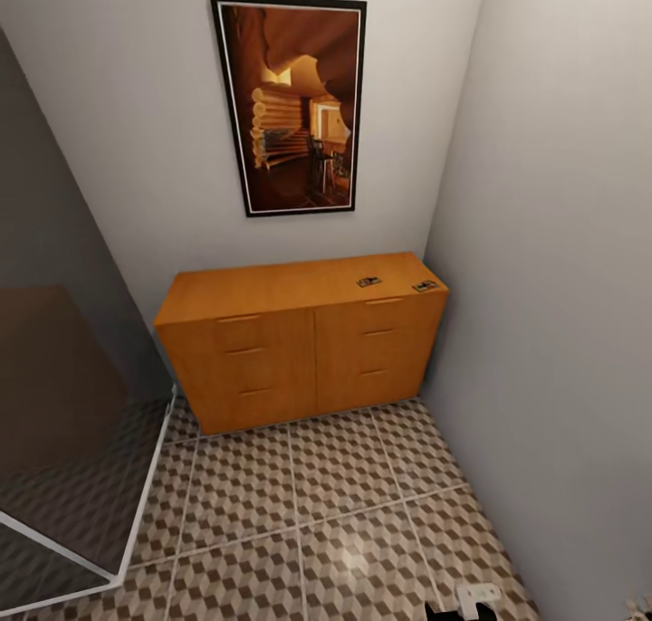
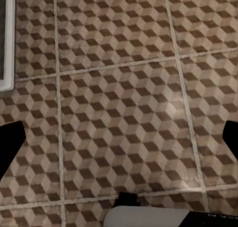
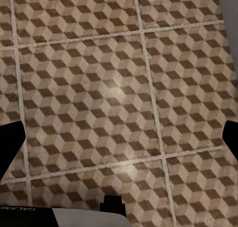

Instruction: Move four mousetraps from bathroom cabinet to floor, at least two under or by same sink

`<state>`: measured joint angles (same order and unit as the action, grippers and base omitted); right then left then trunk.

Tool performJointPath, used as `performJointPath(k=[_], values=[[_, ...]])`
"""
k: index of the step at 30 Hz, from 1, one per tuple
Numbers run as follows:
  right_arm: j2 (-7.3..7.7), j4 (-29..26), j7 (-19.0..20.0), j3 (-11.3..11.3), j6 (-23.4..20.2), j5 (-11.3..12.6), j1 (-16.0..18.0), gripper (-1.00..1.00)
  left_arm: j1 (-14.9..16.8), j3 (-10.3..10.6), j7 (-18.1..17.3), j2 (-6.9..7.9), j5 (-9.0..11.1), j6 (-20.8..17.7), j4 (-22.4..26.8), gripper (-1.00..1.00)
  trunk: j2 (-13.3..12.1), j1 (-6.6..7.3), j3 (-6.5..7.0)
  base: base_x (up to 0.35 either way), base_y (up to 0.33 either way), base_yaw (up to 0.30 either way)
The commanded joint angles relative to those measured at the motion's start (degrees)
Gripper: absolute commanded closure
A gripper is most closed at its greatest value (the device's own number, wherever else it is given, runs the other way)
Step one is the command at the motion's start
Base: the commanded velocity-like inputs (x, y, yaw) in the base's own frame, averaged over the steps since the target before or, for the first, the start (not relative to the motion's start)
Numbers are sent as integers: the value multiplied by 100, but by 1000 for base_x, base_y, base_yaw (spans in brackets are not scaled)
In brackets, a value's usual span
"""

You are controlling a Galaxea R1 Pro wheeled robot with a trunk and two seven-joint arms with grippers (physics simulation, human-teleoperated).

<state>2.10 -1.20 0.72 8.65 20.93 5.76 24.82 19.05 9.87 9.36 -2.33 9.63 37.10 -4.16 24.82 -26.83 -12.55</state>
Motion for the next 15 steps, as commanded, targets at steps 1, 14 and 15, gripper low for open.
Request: performJointPath(k=[1, 14, 15], values=[[1, 6, 8, 49, 20, 59, 5, -100, 9, 50, 13, -4, 42, 34, -23, -100, 10, -5, -10, 161, 0, 0], [1, 6, 8, 49, 24, 58, 5, -100, 7, 50, 13, -4, 43, 34, -23, -100, 10, -5, -10, 51, 0, 0], [1, 6, 8, 49, 24, 60, 5, -100, 8, 50, 13, -4, 44, 34, -23, -100, 10, -5, -10, 6, 0, 0]])
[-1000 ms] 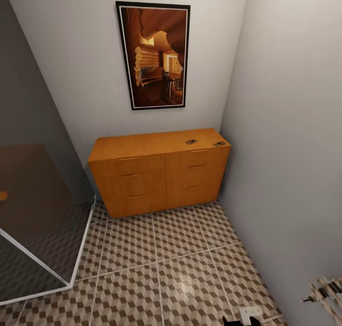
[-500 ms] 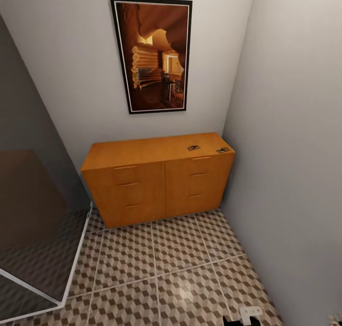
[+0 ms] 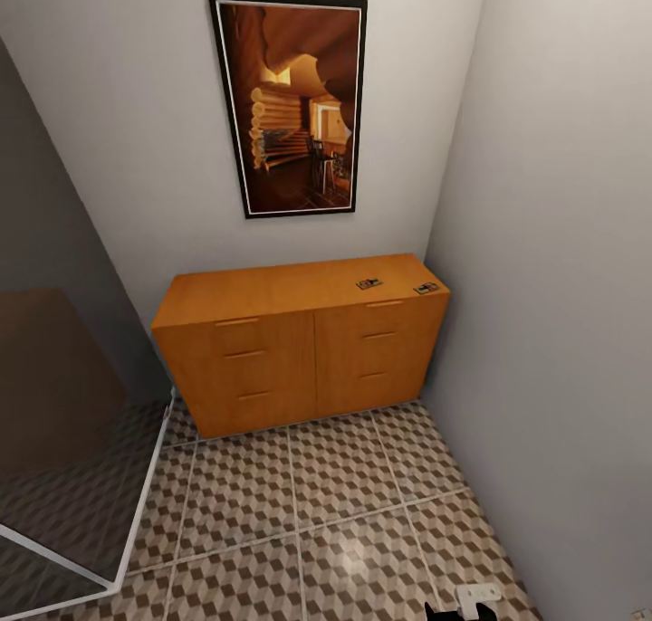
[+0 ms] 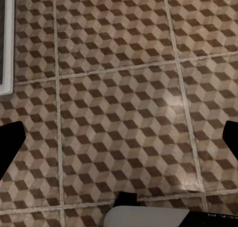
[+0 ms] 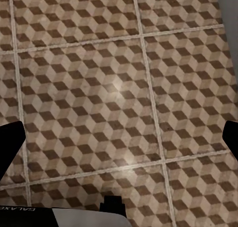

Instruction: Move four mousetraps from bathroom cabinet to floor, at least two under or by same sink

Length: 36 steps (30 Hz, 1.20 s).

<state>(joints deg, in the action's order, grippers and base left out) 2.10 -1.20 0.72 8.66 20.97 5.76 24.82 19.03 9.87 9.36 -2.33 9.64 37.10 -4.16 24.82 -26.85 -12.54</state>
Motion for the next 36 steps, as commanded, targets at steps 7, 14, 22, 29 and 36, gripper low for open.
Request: performJointPath(k=[7, 14, 22, 29, 36], values=[[-131, -3, -3, 75, 74, 57, 201, -100, -188, -109, 36, 191, 165, 231, -220, -100, 11, -3, -10, 1, 0, 0], [-169, -3, -1, 75, 73, 57, 426, -100, -416, -100, 42, 262, 154, 181, -121, -100, 11, -3, -10, 0, 0, 0], [-174, -3, -1, 75, 75, 57, 422, -100, -676, -99, 39, 272, 145, 168, -53, -100, 11, -3, -10, 0, 0, 0], [-175, 1, -1, 75, 74, 57, 419, -100, -904, -99, 35, 270, 144, 166, -45, -100, 11, -3, -10, 0, 0, 0], [-175, 5, -1, 75, 74, 57, 418, -100, -1133, -99, 32, 267, 144, 166, -47, -100, 11, -3, -10, 0, 0, 0]])
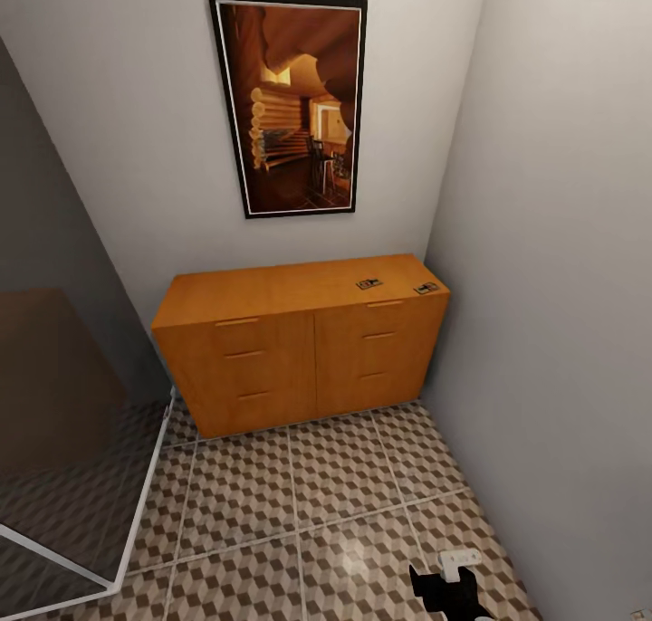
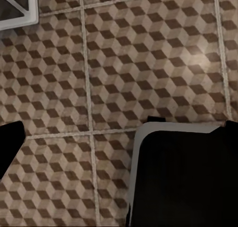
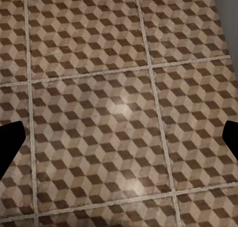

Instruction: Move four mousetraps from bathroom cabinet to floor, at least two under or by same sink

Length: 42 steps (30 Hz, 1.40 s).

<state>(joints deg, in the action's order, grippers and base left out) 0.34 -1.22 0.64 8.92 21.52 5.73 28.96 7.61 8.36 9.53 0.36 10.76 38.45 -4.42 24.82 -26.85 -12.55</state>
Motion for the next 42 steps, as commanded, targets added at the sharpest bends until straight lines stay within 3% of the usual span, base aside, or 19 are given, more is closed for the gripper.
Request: performJointPath(k=[1, 36, 42], values=[[1, 7, 7, 48, 19, 59, 5, -100, -24, 51, 14, -5, 31, 31, -20, -100, 10, -3, -10, 0, 0, 0], [1, 12, 7, 57, 19, 59, 5, -100, -105, 41, 34, -9, 10, 10, -8, -100, 10, -3, -10, 0, 0, 0], [1, 15, 7, 57, 19, 59, 5, -100, -97, 22, 39, -23, -6, -636, 253, -100, 10, -3, -10, 0, 0, 0]])
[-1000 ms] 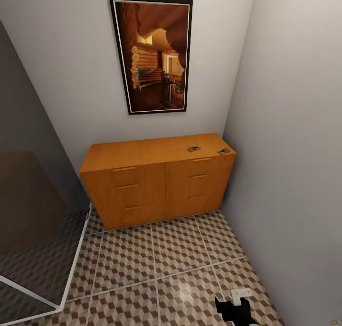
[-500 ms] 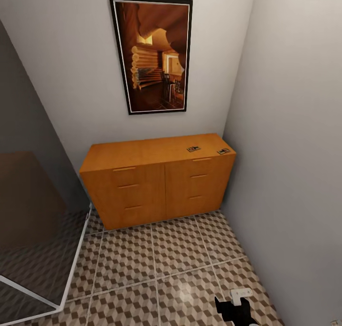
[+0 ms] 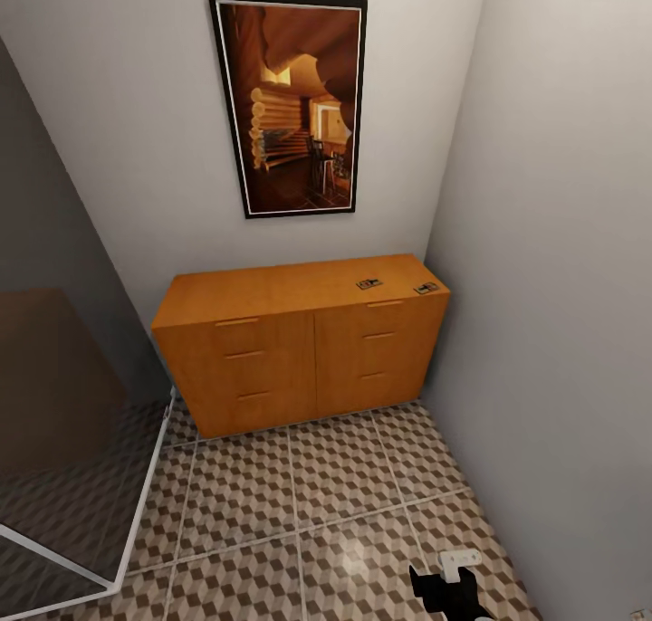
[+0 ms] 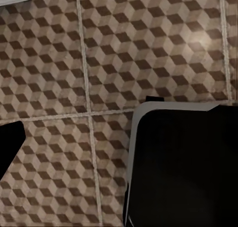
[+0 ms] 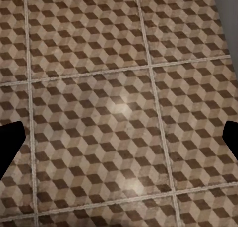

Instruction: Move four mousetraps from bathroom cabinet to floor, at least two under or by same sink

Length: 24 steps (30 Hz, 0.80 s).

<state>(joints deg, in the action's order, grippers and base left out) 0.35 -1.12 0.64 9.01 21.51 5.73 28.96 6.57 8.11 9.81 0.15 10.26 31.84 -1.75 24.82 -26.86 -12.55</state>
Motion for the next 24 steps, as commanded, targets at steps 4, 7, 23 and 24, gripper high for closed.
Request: performJointPath(k=[4, 7, 23, 24], values=[[2, 7, 7, 49, 20, 59, 5, -100, 10, 45, 13, -19, 39, -1410, 1122, -100, 10, -3, -10, 0, 0, 0], [6, 7, 7, 49, 20, 59, 5, -100, 11, 48, 2, -26, 38, -2628, 2113, -100, 10, -3, -10, 0, 0, 0], [6, 7, 7, 48, 20, 59, 5, -100, 31, 50, 10, -510, -24, -7357, 7667, -100, 10, -3, -10, 0, 0, 0], [7, 7, 7, 48, 20, 59, 5, -100, 36, 50, 12, -558, -39, -7522, 7824, -100, 10, -3, -10, 0, 0, 0]])
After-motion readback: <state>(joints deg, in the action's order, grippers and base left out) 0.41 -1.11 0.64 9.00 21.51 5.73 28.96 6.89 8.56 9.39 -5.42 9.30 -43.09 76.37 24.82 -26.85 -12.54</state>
